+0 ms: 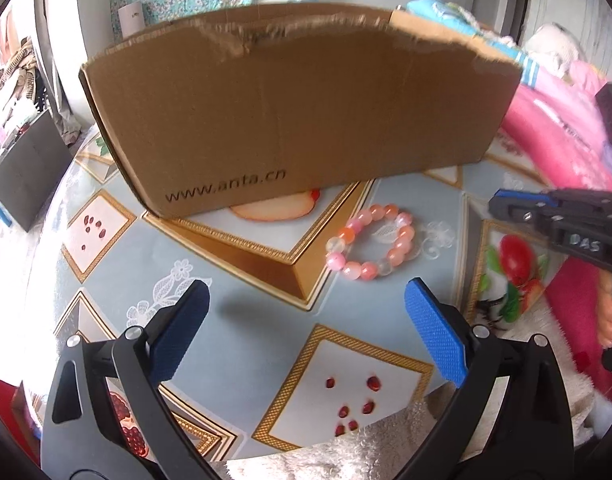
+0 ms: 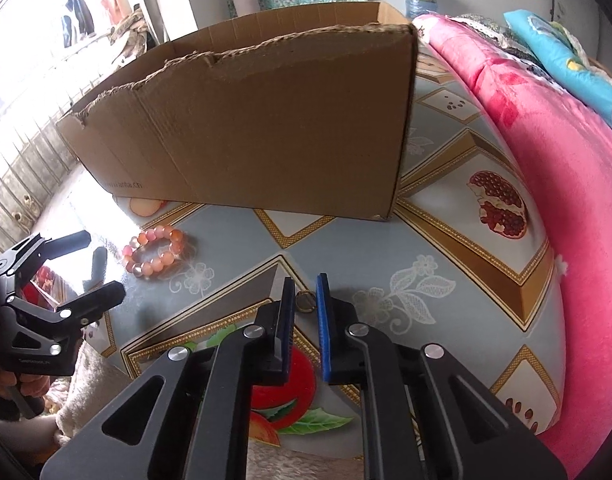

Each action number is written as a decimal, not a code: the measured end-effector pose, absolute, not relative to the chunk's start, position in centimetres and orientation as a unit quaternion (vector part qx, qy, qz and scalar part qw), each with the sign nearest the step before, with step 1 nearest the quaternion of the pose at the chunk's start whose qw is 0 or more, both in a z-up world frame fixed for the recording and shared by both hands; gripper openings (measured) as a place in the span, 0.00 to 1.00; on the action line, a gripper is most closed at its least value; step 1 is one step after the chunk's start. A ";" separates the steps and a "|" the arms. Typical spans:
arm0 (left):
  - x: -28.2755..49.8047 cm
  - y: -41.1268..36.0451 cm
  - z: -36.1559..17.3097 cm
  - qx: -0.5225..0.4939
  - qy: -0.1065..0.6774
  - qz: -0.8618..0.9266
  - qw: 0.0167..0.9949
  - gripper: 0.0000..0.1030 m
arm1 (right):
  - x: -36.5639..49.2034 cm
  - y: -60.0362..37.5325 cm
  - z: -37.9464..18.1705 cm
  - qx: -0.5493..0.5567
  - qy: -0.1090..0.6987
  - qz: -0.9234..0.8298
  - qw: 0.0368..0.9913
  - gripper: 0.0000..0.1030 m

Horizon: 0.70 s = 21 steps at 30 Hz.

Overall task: Organize jewelry
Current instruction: 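Move the open left gripper above the pink bead bracelet, then lower the left gripper onto the pink bead bracelet and close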

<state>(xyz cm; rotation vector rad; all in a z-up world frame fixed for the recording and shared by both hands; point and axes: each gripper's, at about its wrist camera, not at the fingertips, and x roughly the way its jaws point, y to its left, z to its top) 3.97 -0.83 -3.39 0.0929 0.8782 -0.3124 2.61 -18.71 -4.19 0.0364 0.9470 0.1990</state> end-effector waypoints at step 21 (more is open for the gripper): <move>4.4 -5.3 -1.2 0.081 0.400 -0.238 0.881 0.50 | 1.3 -20.8 -3.9 0.059 0.430 0.107 0.895 0.10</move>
